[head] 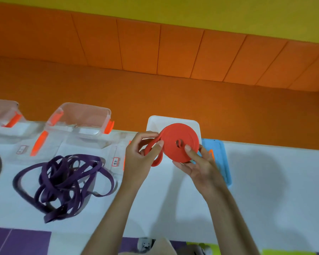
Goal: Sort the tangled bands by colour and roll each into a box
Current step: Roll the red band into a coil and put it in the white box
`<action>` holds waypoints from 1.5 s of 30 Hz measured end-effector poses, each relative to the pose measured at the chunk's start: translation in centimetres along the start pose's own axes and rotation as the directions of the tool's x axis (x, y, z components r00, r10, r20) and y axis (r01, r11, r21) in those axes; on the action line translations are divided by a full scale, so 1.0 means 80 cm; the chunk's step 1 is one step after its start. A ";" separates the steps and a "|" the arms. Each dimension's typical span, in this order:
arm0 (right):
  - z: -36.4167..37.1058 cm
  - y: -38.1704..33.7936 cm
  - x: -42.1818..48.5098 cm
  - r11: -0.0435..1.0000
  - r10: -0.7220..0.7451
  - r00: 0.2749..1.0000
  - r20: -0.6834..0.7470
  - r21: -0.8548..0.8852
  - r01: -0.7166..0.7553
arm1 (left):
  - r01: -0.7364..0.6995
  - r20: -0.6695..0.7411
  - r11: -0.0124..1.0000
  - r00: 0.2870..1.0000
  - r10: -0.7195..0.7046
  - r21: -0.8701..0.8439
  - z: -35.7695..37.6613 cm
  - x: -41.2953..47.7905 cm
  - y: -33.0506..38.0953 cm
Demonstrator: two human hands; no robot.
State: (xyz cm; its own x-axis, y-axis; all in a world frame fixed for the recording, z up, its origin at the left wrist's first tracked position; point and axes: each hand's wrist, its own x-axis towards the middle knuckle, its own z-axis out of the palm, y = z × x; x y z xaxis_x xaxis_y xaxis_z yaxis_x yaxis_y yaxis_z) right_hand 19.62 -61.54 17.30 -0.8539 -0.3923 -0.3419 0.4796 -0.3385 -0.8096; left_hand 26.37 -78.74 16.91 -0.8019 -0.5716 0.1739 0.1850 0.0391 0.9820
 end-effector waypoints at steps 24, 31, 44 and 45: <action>0.022 0.031 0.008 0.902 0.034 0.997 0.074 -0.432 0.001 | 0.285 -0.042 0.945 0.955 -0.295 -0.162 -0.036 0.015 -0.032; 0.023 0.056 0.020 0.933 -0.076 0.996 -0.044 -0.355 0.055 | 0.312 -0.059 0.929 0.943 -0.329 -0.197 -0.035 0.018 -0.045; 0.029 0.055 0.081 0.972 -0.132 0.968 -0.213 -0.220 0.084 | 0.384 -0.177 0.917 0.900 -0.397 -0.108 -0.001 0.064 -0.068; 0.029 0.055 0.090 0.975 -0.132 0.966 -0.224 -0.205 0.086 | 0.408 -0.161 0.907 0.893 -0.420 -0.104 0.002 0.071 -0.070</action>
State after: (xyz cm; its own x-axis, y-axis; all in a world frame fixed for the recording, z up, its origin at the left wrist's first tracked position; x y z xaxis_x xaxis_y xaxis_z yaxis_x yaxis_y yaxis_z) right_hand 16.07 -67.82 12.40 -0.9332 -0.1426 -0.3300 0.3529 -0.1883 -0.9165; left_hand 20.64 -82.07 12.39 -0.7026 -0.6586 -0.2693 -0.1001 -0.2833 0.9538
